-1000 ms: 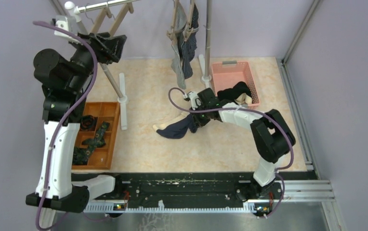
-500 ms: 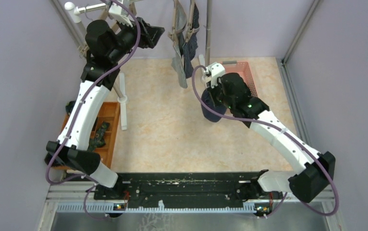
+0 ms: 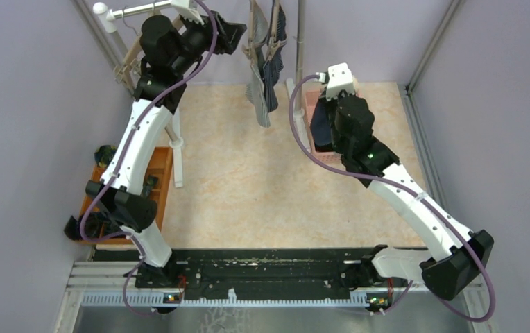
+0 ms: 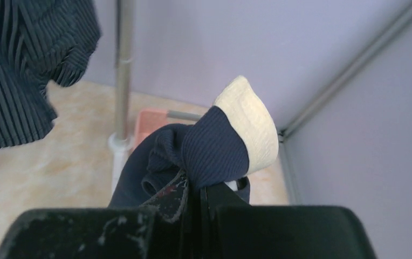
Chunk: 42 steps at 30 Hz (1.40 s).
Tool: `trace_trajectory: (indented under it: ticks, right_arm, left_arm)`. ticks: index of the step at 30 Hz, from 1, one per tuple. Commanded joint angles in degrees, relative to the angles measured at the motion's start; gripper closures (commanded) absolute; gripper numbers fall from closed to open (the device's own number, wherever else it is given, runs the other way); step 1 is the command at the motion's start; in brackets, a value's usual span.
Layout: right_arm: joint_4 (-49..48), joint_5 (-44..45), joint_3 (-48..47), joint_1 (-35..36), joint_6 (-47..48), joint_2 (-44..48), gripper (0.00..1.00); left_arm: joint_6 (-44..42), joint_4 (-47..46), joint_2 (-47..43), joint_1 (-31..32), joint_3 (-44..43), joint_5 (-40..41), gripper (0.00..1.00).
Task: Remove the underwear clipped to the hanger
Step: Pick up the underwear from the center of the board, then place the underwear in the bin.
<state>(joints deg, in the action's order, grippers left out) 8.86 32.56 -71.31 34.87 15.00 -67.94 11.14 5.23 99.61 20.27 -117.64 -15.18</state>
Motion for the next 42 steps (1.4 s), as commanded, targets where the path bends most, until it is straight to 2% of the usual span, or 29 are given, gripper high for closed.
trace_trajectory:
  ticks: [1, 6, 12, 21, 35, 36, 38, 39, 42]
  right_arm:
    - [-21.44, 11.43, 1.25, -1.26, 10.2, 1.79, 1.0]
    - [-19.57, 4.37, 1.13, -7.98, 2.61, -0.06, 1.0]
    - [-21.91, 4.47, 5.65, -9.83, 2.52, -5.67, 1.0]
    - [-19.43, -0.27, 8.1, -10.18, -2.06, -8.02, 1.0]
    - [-16.49, 0.19, 7.91, -10.44, -2.52, -17.84, 1.0]
    - [-15.87, 0.23, 7.36, -10.44, -2.85, -18.27, 0.88]
    - [-15.08, 0.09, 6.71, -10.44, -3.14, -18.82, 0.54]
    - [-15.07, 0.12, 6.63, -10.44, -3.17, -18.84, 0.46]
    - [-15.48, 0.36, 6.75, -10.44, -3.1, -18.57, 0.36]
  left_arm:
    - [0.4, -2.34, 2.04, 0.73, -3.64, -0.72, 0.24]
    - [1.48, -3.31, 3.37, 1.23, -4.29, -1.95, 0.24]
    - [2.64, -3.77, 7.03, 2.34, -7.7, -3.57, 0.24]
    - [0.72, -1.71, 10.21, 2.86, -12.26, 0.2, 0.24]
    - [-0.74, -0.53, 12.52, 3.35, -13.06, 5.18, 0.24]
    - [-0.99, -0.49, 12.68, 3.51, -13.31, 5.62, 0.24]
    - [-1.62, -0.8, 12.83, 3.75, -13.6, 6.85, 0.24]
    - [-1.82, -0.96, 12.92, 3.78, -13.7, 7.34, 0.24]
    - [-2.09, -1.65, 13.23, 3.93, -13.71, 8.22, 0.25]
